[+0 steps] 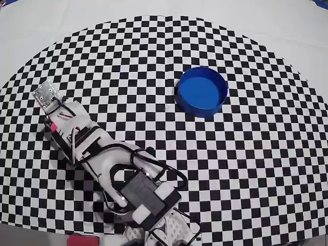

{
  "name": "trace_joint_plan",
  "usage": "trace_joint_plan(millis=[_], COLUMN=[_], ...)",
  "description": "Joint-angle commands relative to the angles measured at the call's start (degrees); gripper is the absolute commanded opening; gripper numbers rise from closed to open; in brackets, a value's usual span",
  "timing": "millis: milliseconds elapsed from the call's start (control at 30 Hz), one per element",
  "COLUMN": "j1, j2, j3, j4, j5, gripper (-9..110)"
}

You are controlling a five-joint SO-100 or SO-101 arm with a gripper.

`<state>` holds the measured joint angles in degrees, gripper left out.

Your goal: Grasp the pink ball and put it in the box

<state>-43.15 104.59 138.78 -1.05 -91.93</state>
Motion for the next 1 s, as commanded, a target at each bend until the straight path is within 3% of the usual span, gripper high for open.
trace_joint_plan(millis=[0, 967], j1=[1.05, 11.43], j2=[3.60, 15.21], j3=[-0.35, 3.78], j4=[0.09, 0.09], j5=[-0.44, -0.09], gripper=[0, 0])
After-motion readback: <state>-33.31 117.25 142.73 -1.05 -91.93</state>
